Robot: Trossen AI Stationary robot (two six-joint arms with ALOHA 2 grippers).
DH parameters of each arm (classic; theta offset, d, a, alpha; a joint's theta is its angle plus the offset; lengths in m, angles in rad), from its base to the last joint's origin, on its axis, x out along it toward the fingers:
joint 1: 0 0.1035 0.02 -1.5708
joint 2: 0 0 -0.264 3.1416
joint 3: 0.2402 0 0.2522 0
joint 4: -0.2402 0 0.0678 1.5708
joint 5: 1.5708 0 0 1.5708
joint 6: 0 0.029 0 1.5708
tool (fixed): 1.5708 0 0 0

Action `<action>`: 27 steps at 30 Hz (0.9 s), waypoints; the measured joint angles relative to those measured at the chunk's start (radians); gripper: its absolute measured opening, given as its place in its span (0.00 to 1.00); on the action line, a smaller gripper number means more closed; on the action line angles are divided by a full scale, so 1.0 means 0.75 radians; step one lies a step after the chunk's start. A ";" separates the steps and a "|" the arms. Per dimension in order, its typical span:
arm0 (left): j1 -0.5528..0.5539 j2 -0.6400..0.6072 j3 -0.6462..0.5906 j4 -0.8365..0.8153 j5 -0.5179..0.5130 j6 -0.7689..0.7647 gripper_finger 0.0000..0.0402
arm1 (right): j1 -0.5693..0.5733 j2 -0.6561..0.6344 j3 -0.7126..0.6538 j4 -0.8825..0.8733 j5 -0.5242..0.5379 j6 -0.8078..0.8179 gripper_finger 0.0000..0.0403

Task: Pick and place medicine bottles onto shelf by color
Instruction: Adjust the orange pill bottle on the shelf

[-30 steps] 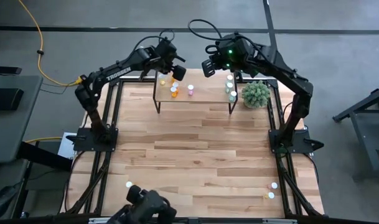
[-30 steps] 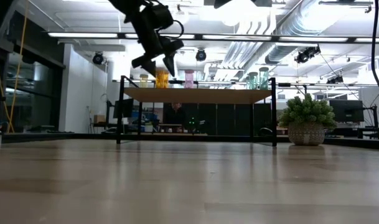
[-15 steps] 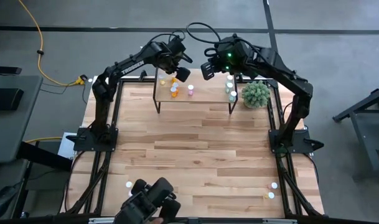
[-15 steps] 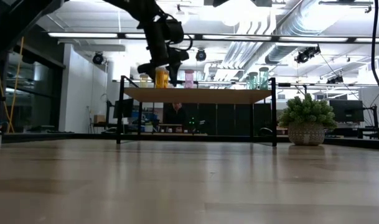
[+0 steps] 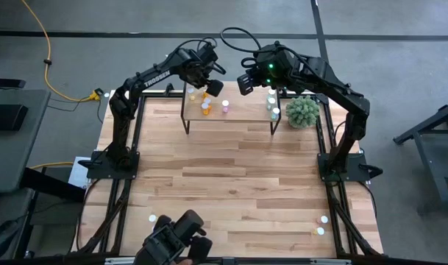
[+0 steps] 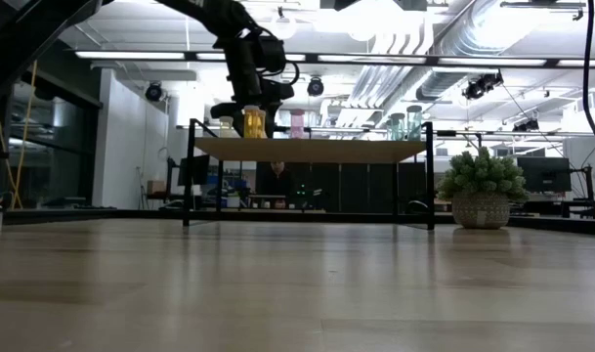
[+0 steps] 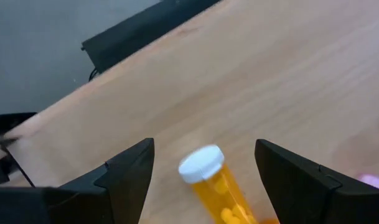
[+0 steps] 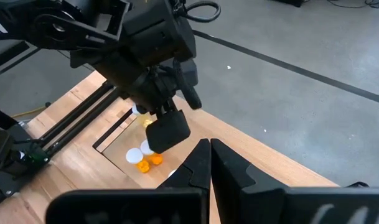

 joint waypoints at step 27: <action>-0.001 -0.001 0.000 -0.109 0.100 -0.057 0.67 | 0.000 0.000 0.001 -0.001 0.000 -0.004 0.00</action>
